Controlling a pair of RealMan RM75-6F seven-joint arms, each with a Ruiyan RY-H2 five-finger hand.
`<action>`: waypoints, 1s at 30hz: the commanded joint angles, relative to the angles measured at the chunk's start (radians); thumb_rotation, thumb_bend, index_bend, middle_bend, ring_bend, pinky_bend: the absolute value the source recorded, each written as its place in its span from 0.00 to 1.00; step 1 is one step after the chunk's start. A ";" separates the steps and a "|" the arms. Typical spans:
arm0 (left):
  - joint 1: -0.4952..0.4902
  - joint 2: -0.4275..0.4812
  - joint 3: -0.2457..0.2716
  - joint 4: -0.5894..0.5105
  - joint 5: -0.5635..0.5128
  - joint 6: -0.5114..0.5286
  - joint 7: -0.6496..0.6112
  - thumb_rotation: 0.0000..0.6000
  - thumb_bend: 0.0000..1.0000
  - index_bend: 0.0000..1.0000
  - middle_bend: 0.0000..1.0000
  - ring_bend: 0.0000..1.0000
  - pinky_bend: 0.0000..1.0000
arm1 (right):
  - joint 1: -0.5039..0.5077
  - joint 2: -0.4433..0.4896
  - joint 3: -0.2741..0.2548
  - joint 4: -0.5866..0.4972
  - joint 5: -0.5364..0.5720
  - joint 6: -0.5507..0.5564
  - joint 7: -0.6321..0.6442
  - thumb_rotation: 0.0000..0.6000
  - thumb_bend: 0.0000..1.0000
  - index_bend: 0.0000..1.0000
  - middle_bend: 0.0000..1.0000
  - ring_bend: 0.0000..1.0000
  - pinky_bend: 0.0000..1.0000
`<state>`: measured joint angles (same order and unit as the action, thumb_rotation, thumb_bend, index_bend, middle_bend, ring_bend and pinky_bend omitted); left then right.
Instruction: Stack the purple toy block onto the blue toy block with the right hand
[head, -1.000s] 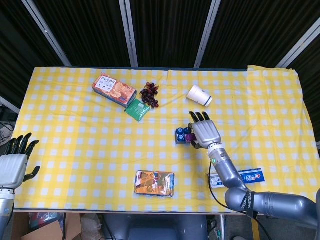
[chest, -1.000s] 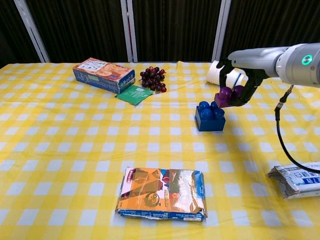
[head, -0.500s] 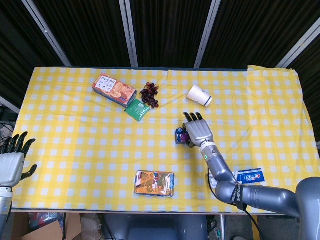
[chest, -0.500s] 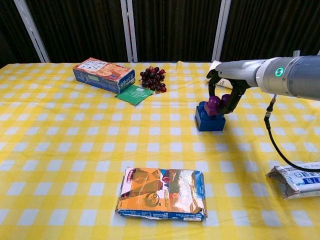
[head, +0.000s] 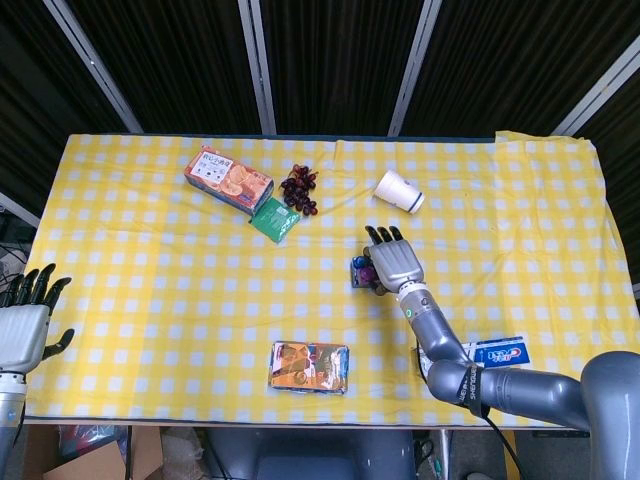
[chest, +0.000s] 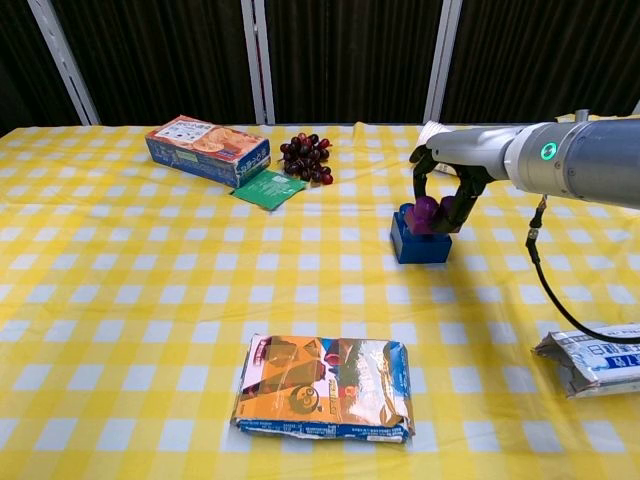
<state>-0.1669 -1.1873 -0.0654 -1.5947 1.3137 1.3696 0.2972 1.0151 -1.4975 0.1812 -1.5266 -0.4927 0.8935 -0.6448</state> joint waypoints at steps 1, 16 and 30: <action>0.000 -0.001 0.000 0.001 -0.002 -0.001 0.001 1.00 0.31 0.16 0.00 0.00 0.06 | 0.003 -0.005 -0.001 0.006 -0.002 -0.005 0.007 1.00 0.50 0.54 0.00 0.00 0.00; -0.002 -0.005 -0.003 0.006 -0.009 -0.002 0.009 1.00 0.30 0.16 0.00 0.00 0.06 | 0.008 -0.029 -0.020 0.043 -0.011 -0.019 0.035 1.00 0.50 0.54 0.00 0.00 0.00; -0.002 -0.008 -0.002 0.002 -0.009 0.000 0.024 1.00 0.30 0.16 0.00 0.00 0.06 | -0.019 -0.070 -0.046 0.126 -0.064 -0.067 0.103 1.00 0.50 0.54 0.00 0.00 0.00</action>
<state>-0.1693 -1.1957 -0.0674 -1.5927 1.3048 1.3696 0.3210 0.9981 -1.5649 0.1371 -1.4042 -0.5533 0.8290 -0.5459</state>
